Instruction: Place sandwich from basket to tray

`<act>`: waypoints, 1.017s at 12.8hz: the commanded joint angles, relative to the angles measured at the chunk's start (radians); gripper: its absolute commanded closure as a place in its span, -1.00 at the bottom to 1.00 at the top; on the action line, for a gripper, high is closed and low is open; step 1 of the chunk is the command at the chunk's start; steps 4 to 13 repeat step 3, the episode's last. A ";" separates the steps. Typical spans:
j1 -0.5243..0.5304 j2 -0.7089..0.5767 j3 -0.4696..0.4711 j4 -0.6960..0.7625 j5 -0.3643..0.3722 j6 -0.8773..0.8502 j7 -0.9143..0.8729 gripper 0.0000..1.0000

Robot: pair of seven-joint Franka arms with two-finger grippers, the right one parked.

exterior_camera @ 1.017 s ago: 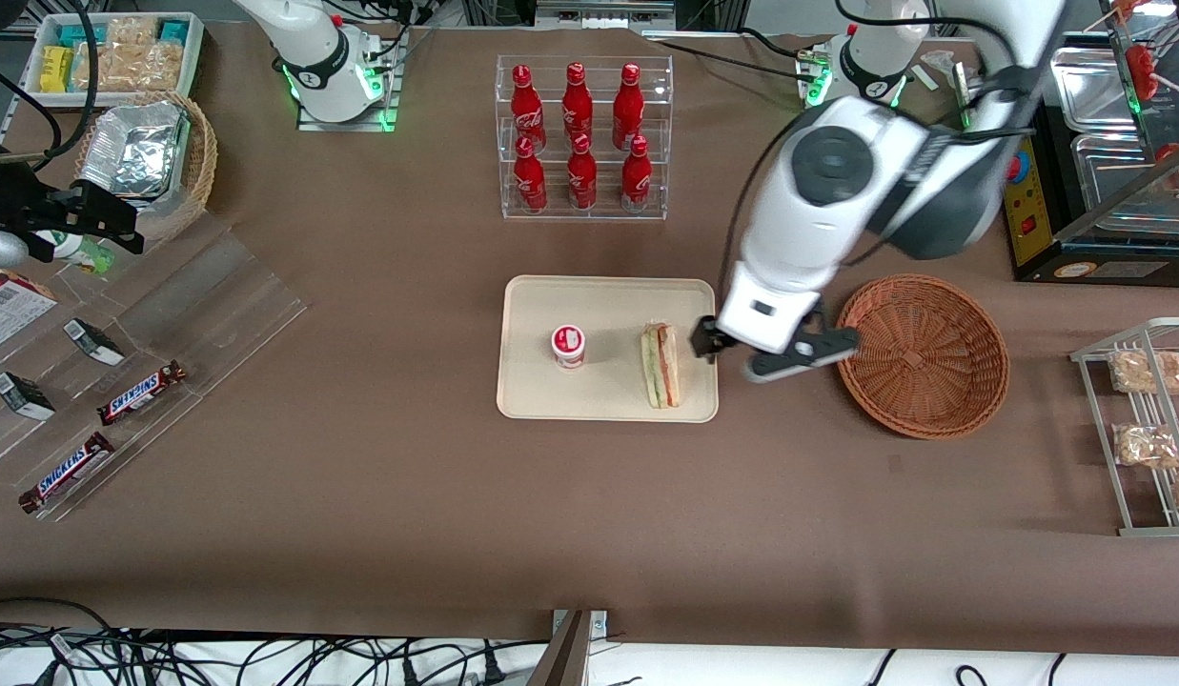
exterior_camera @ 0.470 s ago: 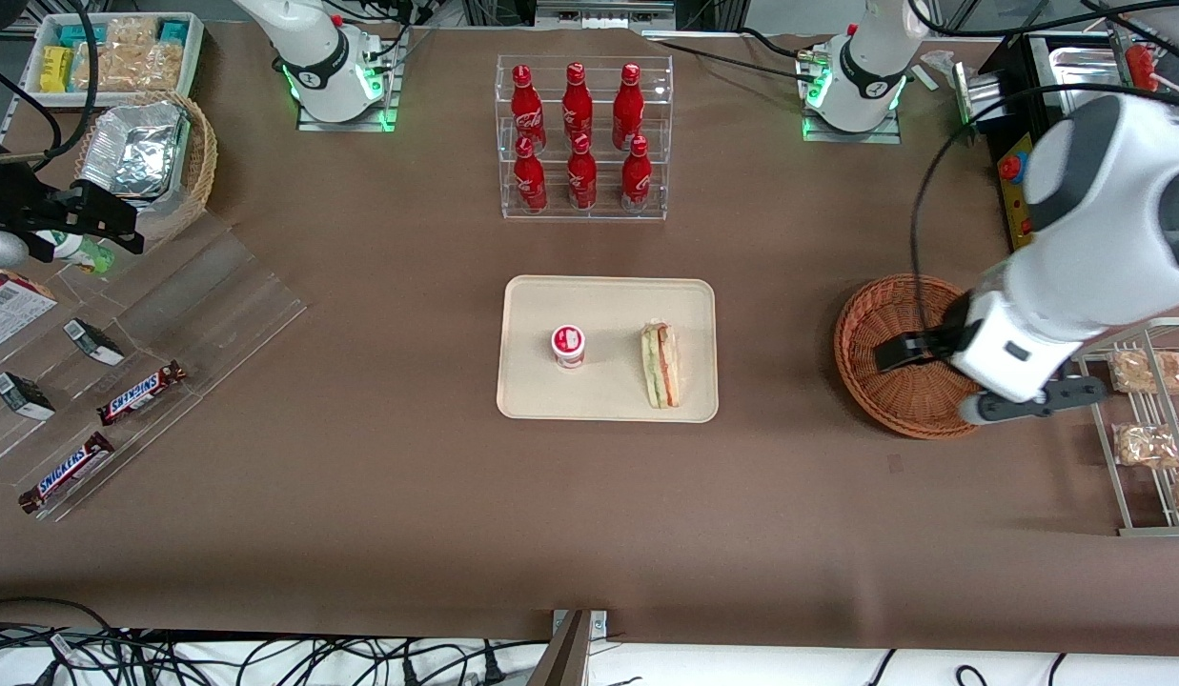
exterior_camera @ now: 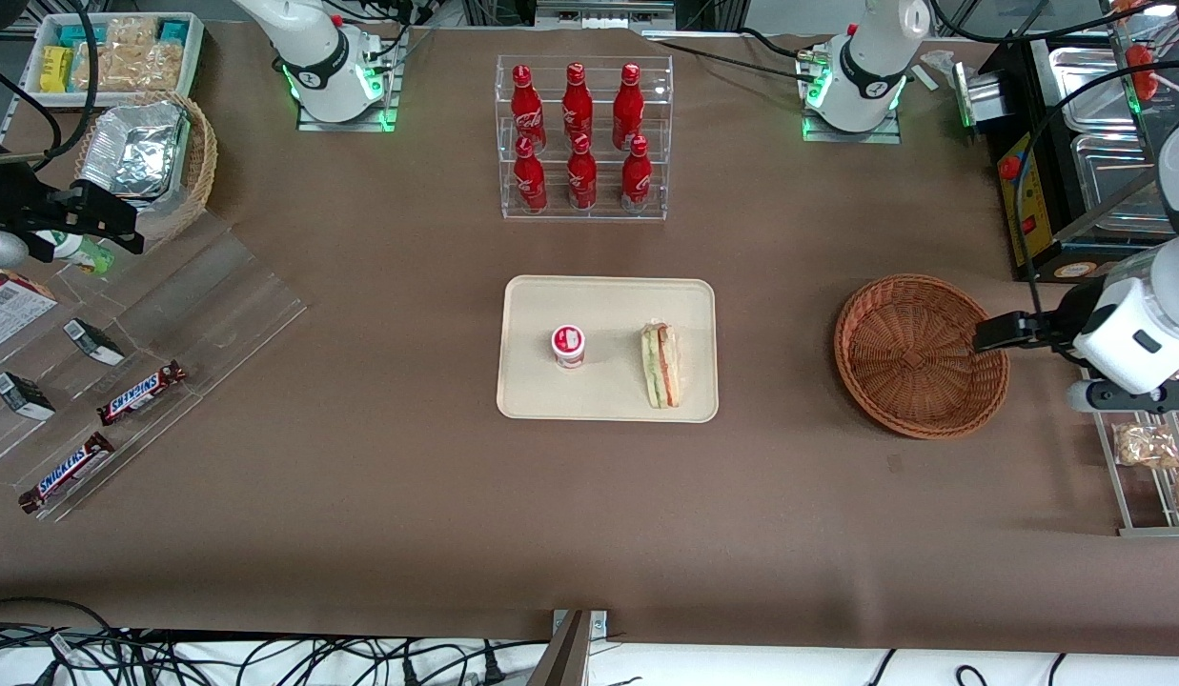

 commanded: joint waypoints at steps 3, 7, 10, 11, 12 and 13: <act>-0.098 -0.005 0.125 -0.011 -0.017 -0.020 0.091 -1.00; -0.098 -0.005 0.125 -0.011 -0.017 -0.020 0.091 -1.00; -0.098 -0.005 0.125 -0.011 -0.017 -0.020 0.091 -1.00; -0.098 -0.005 0.125 -0.011 -0.017 -0.020 0.091 -1.00; -0.098 -0.005 0.125 -0.011 -0.017 -0.020 0.091 -1.00; -0.098 -0.005 0.125 -0.011 -0.017 -0.020 0.091 -1.00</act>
